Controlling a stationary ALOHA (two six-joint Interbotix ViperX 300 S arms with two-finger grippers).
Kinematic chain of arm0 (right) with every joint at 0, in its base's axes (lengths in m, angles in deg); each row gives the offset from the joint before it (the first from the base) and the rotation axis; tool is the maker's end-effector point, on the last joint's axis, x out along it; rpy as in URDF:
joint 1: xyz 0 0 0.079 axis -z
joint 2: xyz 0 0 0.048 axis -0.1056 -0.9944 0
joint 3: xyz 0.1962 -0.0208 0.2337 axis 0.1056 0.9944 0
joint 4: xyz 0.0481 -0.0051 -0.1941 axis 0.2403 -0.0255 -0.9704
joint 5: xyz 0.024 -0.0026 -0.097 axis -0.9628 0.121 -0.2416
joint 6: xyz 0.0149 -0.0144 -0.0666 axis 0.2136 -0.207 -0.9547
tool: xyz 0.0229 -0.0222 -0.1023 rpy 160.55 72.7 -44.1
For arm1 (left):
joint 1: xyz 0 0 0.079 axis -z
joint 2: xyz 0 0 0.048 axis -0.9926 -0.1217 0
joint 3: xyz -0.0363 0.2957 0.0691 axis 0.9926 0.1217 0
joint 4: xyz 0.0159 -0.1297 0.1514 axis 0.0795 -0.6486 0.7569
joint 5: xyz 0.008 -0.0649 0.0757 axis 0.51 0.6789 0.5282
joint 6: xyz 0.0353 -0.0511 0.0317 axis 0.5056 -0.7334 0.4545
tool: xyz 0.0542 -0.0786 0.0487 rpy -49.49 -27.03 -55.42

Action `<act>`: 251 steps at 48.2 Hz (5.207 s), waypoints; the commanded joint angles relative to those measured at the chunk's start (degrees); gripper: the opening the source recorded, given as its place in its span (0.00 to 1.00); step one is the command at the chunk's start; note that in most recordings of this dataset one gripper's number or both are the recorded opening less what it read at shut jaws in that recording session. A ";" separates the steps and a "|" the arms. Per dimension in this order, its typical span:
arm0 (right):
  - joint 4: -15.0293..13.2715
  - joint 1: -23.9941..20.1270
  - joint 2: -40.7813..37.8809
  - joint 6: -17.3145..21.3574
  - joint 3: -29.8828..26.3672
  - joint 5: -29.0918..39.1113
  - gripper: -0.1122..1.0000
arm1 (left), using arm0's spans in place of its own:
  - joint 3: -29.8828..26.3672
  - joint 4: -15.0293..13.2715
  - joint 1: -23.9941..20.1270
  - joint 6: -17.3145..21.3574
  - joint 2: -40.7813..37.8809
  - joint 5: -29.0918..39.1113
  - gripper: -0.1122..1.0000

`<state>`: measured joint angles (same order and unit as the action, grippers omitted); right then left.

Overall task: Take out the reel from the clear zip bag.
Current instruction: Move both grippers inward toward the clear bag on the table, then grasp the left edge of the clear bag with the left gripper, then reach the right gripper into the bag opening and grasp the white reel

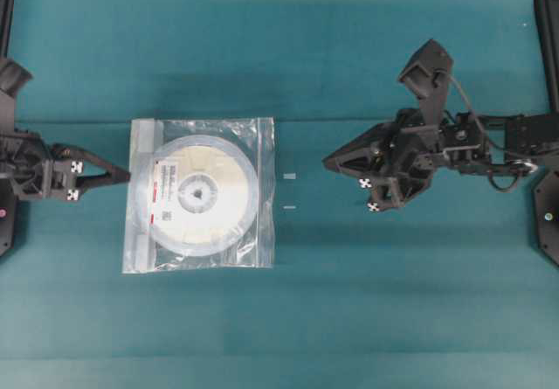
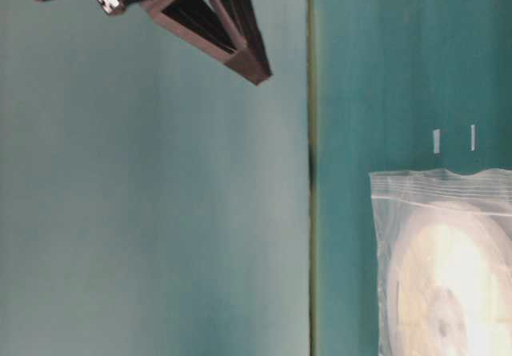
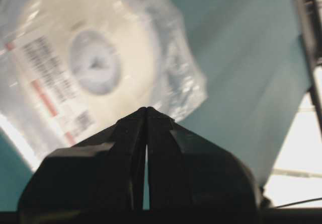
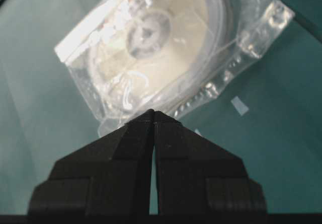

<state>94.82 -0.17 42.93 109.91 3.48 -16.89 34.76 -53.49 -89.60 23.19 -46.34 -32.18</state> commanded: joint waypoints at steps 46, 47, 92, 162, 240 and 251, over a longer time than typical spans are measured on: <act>0.18 0.79 -2.72 2.46 -4.57 6.15 0.78 | 6.50 0.18 -2.64 -0.70 -5.19 -8.17 0.92; 0.18 0.79 -2.90 2.46 -4.57 6.24 0.78 | 6.50 0.26 -2.64 -0.70 -5.36 -8.17 0.95; 0.18 1.85 -3.16 2.64 -4.48 5.54 0.78 | 6.50 0.18 -2.72 -1.23 -29.79 -30.15 0.88; 1.05 -0.26 -11.43 12.13 -4.83 7.56 0.78 | 3.96 0.26 -2.81 0.09 -30.67 -24.61 0.10; 1.05 -0.44 -31.99 16.61 -25.05 8.26 0.87 | 4.22 0.18 -2.81 0.18 -30.76 -23.73 0.10; 1.05 -0.88 -32.70 16.61 -26.10 8.26 0.85 | 4.13 0.26 -2.72 0.18 -30.76 -23.73 0.10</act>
<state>95.78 -0.70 9.97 125.99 -21.48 -8.37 39.42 -53.40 -92.33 23.19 -77.19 -55.74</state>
